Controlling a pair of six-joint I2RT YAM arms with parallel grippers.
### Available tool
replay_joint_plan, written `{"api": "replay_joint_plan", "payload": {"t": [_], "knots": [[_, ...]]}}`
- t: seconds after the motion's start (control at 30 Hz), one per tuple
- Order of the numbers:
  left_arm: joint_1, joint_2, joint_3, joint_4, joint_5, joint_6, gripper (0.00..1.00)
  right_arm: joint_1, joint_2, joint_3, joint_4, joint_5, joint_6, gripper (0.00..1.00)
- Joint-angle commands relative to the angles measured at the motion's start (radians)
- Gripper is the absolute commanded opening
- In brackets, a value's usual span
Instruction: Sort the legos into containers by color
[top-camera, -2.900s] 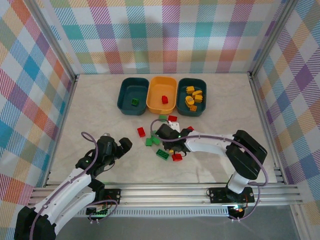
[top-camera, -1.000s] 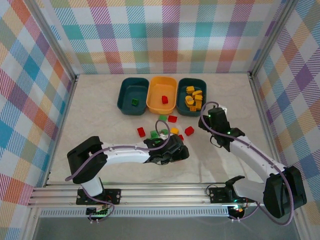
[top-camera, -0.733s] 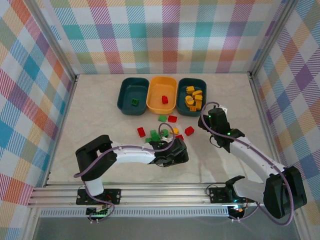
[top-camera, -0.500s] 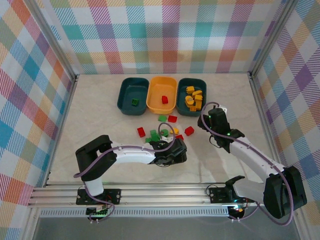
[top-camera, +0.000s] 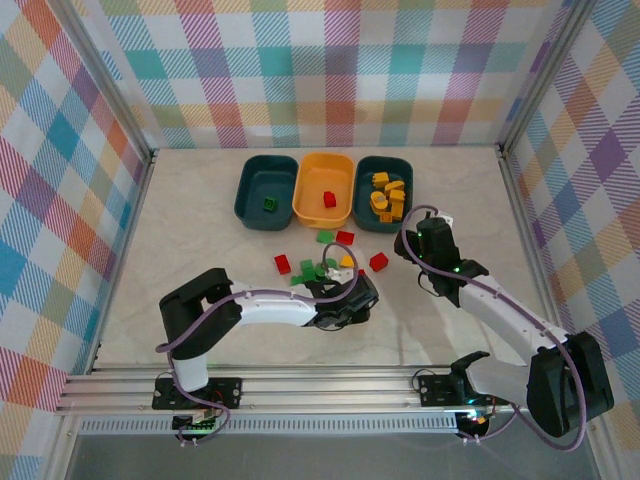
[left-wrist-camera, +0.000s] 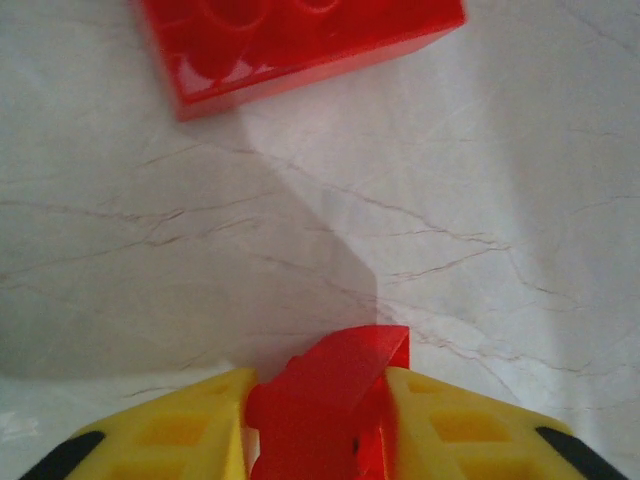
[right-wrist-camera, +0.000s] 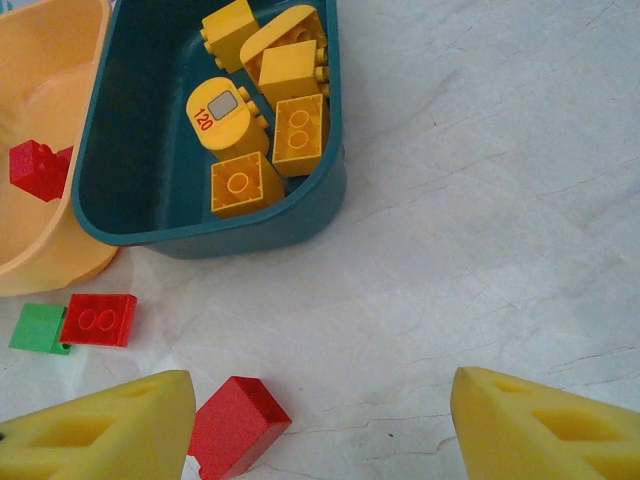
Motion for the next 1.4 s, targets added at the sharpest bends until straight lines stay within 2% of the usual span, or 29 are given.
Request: {"api": "replay_joint_plan", "payload": {"t": [0.0,0.23,0.37,0.57,0.7,0.8,0.93,1.17,1.37], "knots": [[-0.009,0.023,0.019,0.007,-0.007,0.024,0.31,0.000,0.000,-0.009,0.029,-0.012,0.005,0.68],[0.001,-0.045,0.025,-0.016,-0.046,0.069,0.29,0.000,0.002,-0.012,0.035,-0.011,0.006,0.68],[0.058,-0.104,0.016,-0.022,-0.032,0.087,0.25,0.000,0.000,-0.015,0.036,-0.001,0.008,0.68],[0.210,-0.204,0.070,-0.109,-0.053,0.217,0.24,0.000,-0.008,-0.028,0.046,0.029,0.013,0.68],[0.388,-0.220,0.166,-0.155,-0.022,0.298,0.24,0.000,-0.009,-0.030,0.046,0.027,0.019,0.68],[0.487,-0.173,0.293,-0.200,-0.002,0.355,0.24,0.000,-0.006,-0.031,0.052,0.023,0.023,0.68],[0.558,-0.058,0.457,-0.237,0.018,0.401,0.24,0.000,-0.004,-0.031,0.053,0.017,0.027,0.68],[0.624,0.186,0.718,-0.313,0.052,0.431,0.23,0.000,-0.008,-0.031,0.053,0.003,0.033,0.68],[0.634,0.350,0.896,-0.393,0.081,0.444,0.22,0.000,-0.011,-0.031,0.053,-0.011,0.035,0.68]]}}
